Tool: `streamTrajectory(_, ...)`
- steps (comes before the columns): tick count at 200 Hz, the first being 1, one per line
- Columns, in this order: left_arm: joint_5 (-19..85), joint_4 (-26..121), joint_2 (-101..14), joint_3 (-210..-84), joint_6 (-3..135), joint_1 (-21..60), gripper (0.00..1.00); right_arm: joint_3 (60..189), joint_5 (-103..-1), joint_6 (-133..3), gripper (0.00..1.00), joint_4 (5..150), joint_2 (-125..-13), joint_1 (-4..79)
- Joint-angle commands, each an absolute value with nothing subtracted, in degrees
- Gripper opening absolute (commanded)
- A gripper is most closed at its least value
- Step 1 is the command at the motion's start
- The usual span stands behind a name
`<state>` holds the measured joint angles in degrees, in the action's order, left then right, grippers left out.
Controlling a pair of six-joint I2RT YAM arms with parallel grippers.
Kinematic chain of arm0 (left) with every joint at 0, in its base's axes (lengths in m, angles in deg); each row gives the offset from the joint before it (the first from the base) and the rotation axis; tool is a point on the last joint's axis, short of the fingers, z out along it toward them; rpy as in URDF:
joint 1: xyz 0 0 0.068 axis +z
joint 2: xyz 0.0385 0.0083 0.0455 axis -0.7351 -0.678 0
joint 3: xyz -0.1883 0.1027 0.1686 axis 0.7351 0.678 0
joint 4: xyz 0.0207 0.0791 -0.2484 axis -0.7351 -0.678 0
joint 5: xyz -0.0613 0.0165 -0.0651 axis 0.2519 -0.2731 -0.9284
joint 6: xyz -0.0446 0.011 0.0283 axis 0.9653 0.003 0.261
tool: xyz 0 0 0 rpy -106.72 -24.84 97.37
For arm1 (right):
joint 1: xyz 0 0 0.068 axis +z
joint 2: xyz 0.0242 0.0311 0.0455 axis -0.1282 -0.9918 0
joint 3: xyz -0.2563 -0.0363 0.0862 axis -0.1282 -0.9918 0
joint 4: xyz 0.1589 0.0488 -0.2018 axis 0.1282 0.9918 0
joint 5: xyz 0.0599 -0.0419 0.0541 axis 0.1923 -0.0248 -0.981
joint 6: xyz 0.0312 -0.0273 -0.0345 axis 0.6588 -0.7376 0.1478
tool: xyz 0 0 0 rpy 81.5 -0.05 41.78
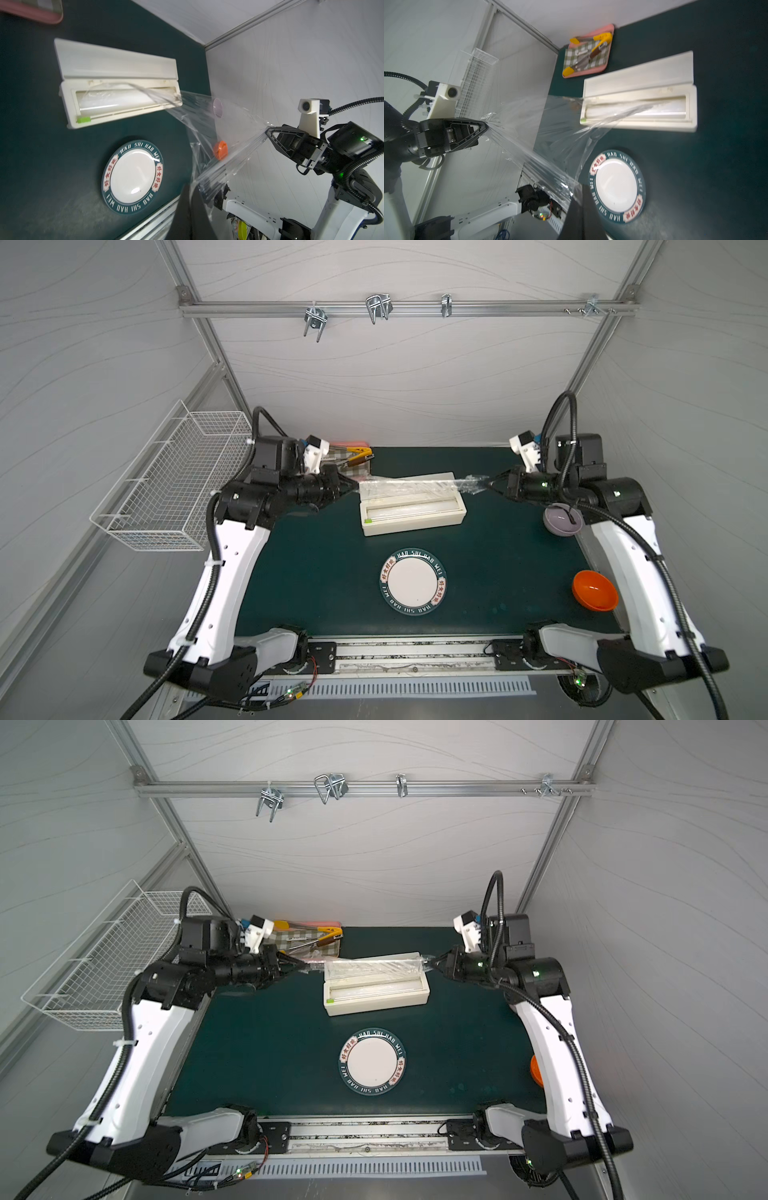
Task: Wrap the plate with plastic wrap
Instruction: Pull the plastic wrap from the plastic wrap cutting box, then cover the plate with plastic wrap.
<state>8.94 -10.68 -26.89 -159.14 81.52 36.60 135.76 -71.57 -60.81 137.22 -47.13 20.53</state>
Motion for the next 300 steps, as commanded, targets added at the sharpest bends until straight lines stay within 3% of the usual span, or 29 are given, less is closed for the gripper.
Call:
streamTrajectory(1,14.74,-11.97,-22.89,-148.72,81.95,36.22,0.00,126.13,-63.85,-60.83,0.00,146.34,-43.43,20.86)
streamTrajectory(61,17.76,-12.83,-13.84,-121.85,88.09,27.08,0.00,105.99,-52.43,-49.18,0.00,151.69,-38.14,32.72)
streamTrajectory(99,19.58,-6.64,-17.35,-110.56,91.96,21.51,0.00,95.35,-47.90,-41.07,0.00,150.03,-39.58,36.60)
streamTrajectory(138,21.32,-1.44,-25.19,-108.51,93.83,16.26,0.00,89.28,-45.70,-37.07,0.00,146.82,-43.46,39.71)
streamTrajectory(300,25.04,-2.92,-27.25,-101.65,101.92,6.14,0.00,82.20,-45.49,-34.80,0.00,140.79,-51.31,42.85)
